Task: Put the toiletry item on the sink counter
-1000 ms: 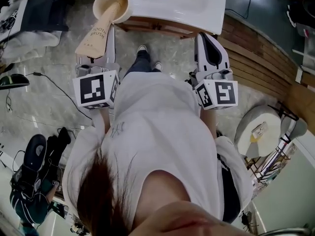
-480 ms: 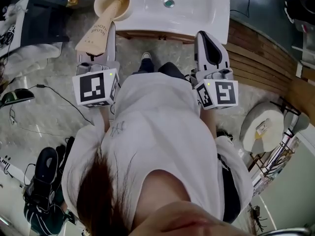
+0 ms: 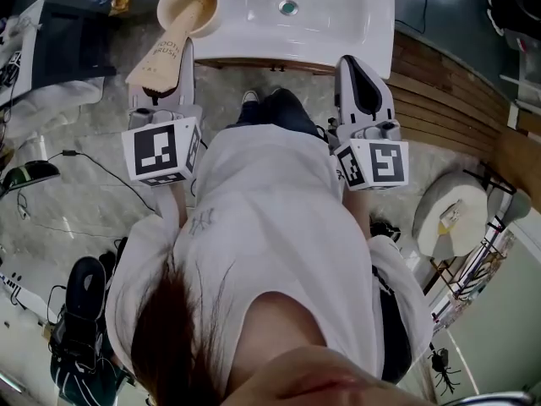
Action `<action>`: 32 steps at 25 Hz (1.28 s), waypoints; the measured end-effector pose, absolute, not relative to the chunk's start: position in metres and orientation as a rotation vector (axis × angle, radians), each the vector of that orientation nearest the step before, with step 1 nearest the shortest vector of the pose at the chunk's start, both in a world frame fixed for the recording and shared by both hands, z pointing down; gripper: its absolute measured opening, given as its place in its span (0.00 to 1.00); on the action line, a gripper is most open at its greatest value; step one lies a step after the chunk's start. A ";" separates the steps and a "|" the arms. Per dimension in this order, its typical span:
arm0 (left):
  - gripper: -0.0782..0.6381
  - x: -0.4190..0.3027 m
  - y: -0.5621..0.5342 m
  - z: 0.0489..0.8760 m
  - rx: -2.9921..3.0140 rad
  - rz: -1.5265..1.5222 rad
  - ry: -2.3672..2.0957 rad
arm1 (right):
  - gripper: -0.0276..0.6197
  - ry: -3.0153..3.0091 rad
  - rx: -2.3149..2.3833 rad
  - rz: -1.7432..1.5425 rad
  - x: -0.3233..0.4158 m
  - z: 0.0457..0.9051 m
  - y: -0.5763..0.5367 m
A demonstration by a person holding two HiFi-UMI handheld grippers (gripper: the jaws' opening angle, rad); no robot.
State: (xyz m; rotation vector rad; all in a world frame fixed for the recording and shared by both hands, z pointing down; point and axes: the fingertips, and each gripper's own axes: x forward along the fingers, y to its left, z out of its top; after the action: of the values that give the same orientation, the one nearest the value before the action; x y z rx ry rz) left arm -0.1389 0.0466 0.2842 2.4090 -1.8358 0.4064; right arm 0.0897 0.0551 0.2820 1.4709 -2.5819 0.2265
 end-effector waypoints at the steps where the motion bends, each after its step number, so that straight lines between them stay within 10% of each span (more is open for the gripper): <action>1: 0.18 -0.139 0.044 0.285 2.407 0.406 -1.837 | 0.06 -2.581 1.470 0.229 0.090 0.283 0.053; 32: 0.18 -0.070 -0.071 0.276 2.259 0.408 -2.027 | 0.06 -2.668 1.299 0.263 0.174 0.296 -0.081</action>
State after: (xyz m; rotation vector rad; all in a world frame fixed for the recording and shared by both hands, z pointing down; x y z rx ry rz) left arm -0.0697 -0.0714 0.2757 2.2587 -2.0271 0.4075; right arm 0.1737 -0.0805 0.2956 1.2994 -2.6678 0.2626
